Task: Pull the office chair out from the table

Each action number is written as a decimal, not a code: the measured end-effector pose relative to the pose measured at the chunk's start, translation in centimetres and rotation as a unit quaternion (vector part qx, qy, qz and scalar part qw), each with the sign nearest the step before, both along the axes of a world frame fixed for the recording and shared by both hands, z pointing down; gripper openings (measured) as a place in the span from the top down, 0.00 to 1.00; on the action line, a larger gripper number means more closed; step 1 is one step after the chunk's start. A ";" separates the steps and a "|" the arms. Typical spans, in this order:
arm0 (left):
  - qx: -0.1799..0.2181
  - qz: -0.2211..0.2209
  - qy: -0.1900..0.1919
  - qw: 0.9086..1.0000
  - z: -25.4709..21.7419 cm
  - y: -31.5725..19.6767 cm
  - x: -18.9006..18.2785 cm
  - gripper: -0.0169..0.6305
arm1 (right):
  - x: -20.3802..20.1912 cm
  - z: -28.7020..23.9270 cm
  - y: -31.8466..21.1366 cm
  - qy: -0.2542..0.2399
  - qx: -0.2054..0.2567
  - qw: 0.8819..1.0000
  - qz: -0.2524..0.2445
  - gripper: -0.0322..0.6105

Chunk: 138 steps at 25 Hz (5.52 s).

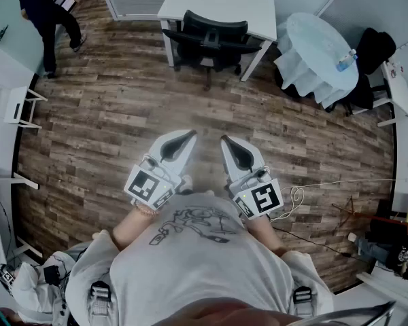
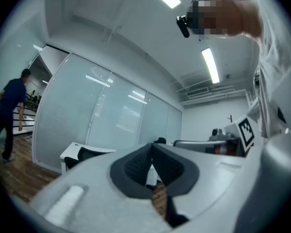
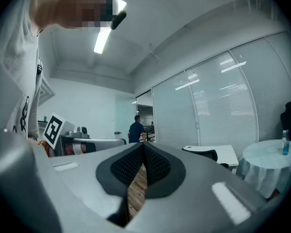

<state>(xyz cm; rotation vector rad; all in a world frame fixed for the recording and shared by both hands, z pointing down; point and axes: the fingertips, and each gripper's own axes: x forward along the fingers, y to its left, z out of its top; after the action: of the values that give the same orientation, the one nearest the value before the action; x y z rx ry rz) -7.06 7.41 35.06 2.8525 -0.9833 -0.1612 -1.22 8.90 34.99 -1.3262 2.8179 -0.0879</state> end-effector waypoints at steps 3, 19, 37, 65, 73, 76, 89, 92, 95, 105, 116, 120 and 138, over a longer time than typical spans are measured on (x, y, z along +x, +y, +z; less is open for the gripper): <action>-0.001 0.008 -0.003 1.000 0.4 -0.4 -1.3 0.97 | -1.4 0.7 -0.4 0.001 -0.001 1.000 0.006 0.94; -0.007 0.019 -0.009 1.000 1.8 -3.5 -5.2 0.97 | -4.8 1.5 -3.5 -0.002 -0.009 1.000 0.024 0.94; 0.007 0.014 -0.046 0.999 3.9 -17.7 0.3 0.97 | 1.6 3.8 -17.7 0.011 -0.006 0.999 0.036 0.93; 0.028 0.019 -0.307 0.951 17.2 -50.2 8.7 0.81 | 11.9 14.1 -48.7 0.171 -0.051 0.983 -0.035 0.79; 0.083 0.072 -0.473 0.874 24.2 -55.7 7.7 0.78 | 11.5 20.4 -53.7 0.264 -0.066 0.960 -0.073 0.74; 0.082 0.098 -0.510 0.851 26.6 -57.0 7.6 0.76 | 11.8 23.0 -55.3 0.296 -0.074 0.949 -0.083 0.72; 0.096 0.165 -0.608 0.771 32.2 -60.2 7.2 0.68 | 12.5 31.1 -58.3 0.463 -0.058 0.875 -0.131 0.64; 0.096 0.178 -0.633 0.748 33.2 -60.5 6.6 0.66 | 12.5 32.2 -58.9 0.476 -0.064 0.866 -0.137 0.63; 0.088 0.188 -0.652 0.730 34.4 -60.9 6.1 0.66 | 12.3 32.8 -59.5 0.487 -0.066 0.859 -0.140 0.63; 0.102 0.200 -0.685 0.693 36.3 -61.8 6.7 0.80 | 12.4 35.1 -60.3 0.548 -0.060 0.819 -0.157 0.77; 0.088 0.189 -0.685 0.698 36.6 -60.6 6.2 0.82 | 11.9 35.6 -58.9 0.555 -0.063 0.814 -0.158 0.79; 0.084 0.192 -0.684 0.699 36.8 -59.7 5.8 0.82 | 11.6 35.6 -57.7 0.553 -0.068 0.815 -0.159 0.79; 0.090 0.192 -0.681 0.701 36.8 -52.6 5.7 0.82 | 11.5 35.9 -50.9 0.559 -0.076 0.810 -0.156 0.80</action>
<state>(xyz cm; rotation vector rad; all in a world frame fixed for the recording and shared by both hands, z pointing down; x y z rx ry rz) -1.36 -45.20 71.89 2.8885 -0.3123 2.2183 10.24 -42.05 70.86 -1.1095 4.0519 0.7287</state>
